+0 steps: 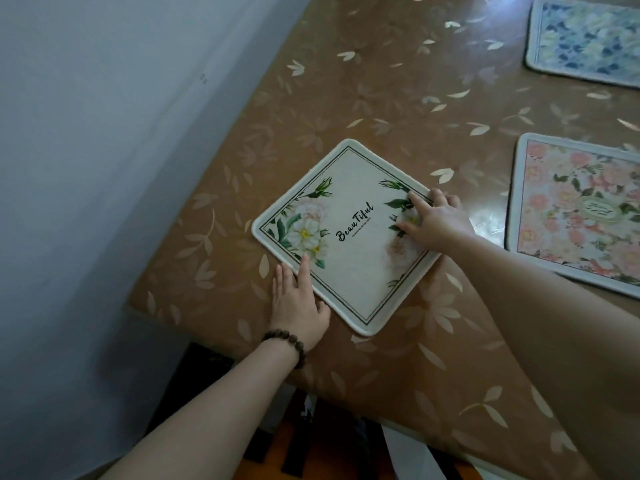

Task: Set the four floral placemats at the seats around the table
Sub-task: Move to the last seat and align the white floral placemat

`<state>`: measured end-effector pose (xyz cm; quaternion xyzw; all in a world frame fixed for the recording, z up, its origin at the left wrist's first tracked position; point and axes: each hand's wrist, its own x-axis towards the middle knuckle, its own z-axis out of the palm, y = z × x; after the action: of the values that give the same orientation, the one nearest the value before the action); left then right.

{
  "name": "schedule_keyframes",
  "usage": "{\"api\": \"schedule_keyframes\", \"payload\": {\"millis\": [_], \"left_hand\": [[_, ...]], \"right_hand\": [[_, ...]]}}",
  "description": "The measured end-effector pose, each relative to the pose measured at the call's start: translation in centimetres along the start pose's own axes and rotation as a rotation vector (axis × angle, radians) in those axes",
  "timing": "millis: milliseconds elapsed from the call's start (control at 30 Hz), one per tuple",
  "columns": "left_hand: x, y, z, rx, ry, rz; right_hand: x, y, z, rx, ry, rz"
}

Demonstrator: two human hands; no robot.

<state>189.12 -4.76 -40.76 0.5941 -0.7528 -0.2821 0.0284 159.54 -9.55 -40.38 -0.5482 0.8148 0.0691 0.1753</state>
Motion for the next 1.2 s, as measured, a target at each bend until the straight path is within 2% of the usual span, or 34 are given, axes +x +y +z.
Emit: {"api": "schedule_keyframes", "payload": {"millis": [200,400,533,700,867,1000,1200], "left_hand": [[3.6,-2.6,-3.5,0.023,-0.047,-0.005],[6.9,-3.4,-5.8,0.060,-0.143,0.075],[8.1,-3.3,-6.2,0.077,-0.141,0.109],[7.5,-3.8,-5.7,0.069,-0.202,0.084],[5.2,-4.4,-5.0,-0.055,-0.108,0.069],[3.8,-4.6,-4.9,-0.223,-0.061,0.062],[3.3,-4.6,-5.9,-0.338,-0.135,-0.026]], "right_hand": [[-5.3,-1.6,2.1,-0.044,-0.013,0.094],[-11.9,-3.7,4.3,0.045,-0.010,0.210],[-15.7,-5.2,5.3,0.132,-0.038,0.265],[-19.5,-7.2,6.8,0.183,0.013,0.290],[-18.6,-6.7,6.9,0.380,0.090,0.305],[-16.6,-6.4,6.7,0.373,0.033,0.254],[-17.0,-6.9,6.5,0.419,0.027,0.306]]}}
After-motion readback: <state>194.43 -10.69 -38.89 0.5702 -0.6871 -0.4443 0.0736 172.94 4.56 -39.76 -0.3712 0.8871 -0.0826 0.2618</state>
